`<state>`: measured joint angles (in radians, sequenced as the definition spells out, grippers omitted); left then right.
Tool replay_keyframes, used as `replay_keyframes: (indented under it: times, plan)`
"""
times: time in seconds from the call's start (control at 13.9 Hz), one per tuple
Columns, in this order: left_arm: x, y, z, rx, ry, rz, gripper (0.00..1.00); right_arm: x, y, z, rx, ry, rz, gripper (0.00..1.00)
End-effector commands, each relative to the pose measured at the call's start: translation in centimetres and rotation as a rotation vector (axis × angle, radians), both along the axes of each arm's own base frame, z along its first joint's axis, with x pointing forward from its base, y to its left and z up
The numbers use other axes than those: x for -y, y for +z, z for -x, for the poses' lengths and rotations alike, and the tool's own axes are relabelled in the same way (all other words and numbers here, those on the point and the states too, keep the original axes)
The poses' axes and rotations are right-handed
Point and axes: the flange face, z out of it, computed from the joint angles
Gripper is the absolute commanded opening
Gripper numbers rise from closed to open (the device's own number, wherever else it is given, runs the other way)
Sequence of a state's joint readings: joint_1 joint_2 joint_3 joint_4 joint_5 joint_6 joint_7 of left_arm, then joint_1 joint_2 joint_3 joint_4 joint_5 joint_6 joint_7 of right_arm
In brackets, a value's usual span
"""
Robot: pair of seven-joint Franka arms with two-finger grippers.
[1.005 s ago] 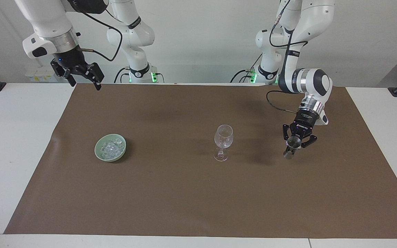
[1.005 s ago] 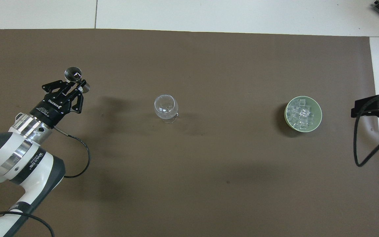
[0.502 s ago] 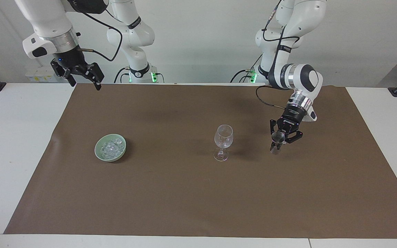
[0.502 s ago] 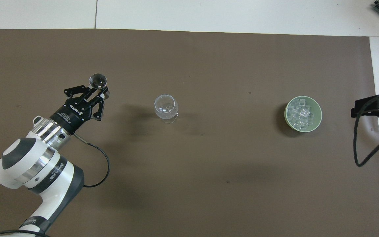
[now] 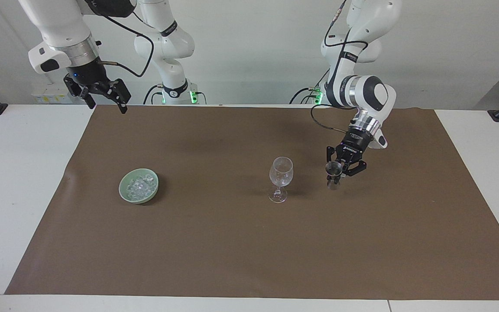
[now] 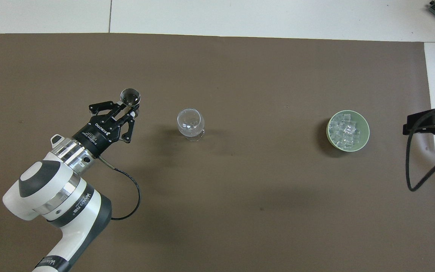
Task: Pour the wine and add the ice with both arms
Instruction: 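Lift the silver tool with the left gripper toward the glass cup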
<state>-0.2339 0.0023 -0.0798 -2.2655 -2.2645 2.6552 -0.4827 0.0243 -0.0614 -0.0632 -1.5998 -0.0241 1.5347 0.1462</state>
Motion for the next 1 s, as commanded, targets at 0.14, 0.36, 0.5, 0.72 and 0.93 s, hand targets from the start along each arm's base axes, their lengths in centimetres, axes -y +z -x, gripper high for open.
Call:
replay_keyframes:
  times: [0.14,0.36,0.5,0.72,0.93]
  plan:
    - [2.5,1.6,0.5,0.007,0.004,-0.039,0.0,0.0,0.1,0.8,-0.008,0.011,-0.024,1.0]
    - [3.4,1.9,0.8,0.015,-0.01,-0.072,0.0,0.0,0.1,0.8,-0.008,0.011,-0.024,1.0]
    - [3.7,1.9,0.9,0.019,-0.017,-0.085,0.0,0.0,0.1,0.8,-0.008,0.013,-0.024,1.0]
    - [4.7,2.1,1.3,0.022,-0.029,-0.116,0.0,0.0,0.1,0.8,-0.008,0.011,-0.024,1.0]
    - [5.8,2.1,1.9,0.036,-0.059,-0.151,0.0,0.0,0.1,0.8,-0.008,0.011,-0.024,1.0]
